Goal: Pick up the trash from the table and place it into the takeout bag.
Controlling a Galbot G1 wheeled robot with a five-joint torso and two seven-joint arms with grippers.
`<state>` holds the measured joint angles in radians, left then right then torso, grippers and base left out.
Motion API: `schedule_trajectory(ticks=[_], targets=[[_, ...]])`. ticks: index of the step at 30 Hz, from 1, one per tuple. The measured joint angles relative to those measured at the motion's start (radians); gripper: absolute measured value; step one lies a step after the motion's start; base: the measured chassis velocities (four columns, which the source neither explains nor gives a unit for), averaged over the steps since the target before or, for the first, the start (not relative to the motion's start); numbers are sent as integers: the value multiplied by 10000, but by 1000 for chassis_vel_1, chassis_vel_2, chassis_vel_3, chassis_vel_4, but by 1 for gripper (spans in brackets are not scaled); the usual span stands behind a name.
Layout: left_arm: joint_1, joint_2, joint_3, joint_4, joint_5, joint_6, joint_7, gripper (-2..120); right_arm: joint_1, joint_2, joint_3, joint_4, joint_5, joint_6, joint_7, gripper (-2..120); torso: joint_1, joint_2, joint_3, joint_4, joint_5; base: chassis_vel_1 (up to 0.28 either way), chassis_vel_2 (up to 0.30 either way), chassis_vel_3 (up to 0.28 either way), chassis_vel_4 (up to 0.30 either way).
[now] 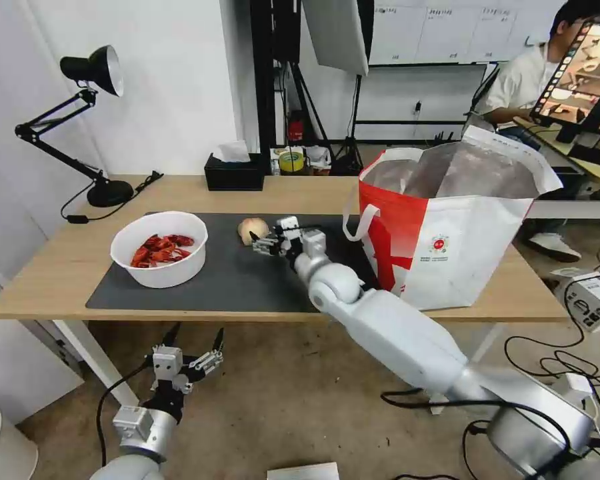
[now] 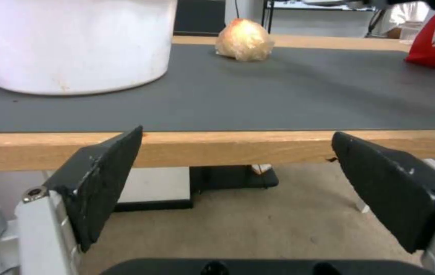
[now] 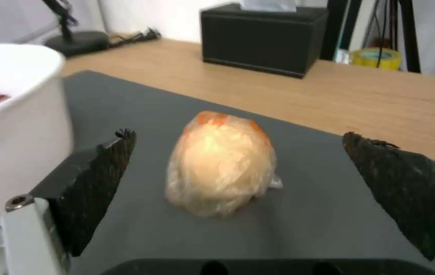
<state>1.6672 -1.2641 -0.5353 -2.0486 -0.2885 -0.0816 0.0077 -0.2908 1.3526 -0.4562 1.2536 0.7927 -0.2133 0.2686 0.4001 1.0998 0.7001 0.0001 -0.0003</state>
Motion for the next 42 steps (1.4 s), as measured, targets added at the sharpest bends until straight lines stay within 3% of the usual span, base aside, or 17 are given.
schedule_trajectory(ticks=[19, 42], targets=[[60, 12, -89, -45, -36, -18, 31, 100, 1513, 2115, 328, -3522, -215, -989, -706, 100, -1, 1, -1, -1, 1, 0, 0, 0, 0], [2, -24, -30, -41, -41, -50, 26, 100, 1863, 2201, 200, -4600, -423, -1154, -2094, 100, -1, 1, -1, -1, 3, 0, 0, 0, 0]])
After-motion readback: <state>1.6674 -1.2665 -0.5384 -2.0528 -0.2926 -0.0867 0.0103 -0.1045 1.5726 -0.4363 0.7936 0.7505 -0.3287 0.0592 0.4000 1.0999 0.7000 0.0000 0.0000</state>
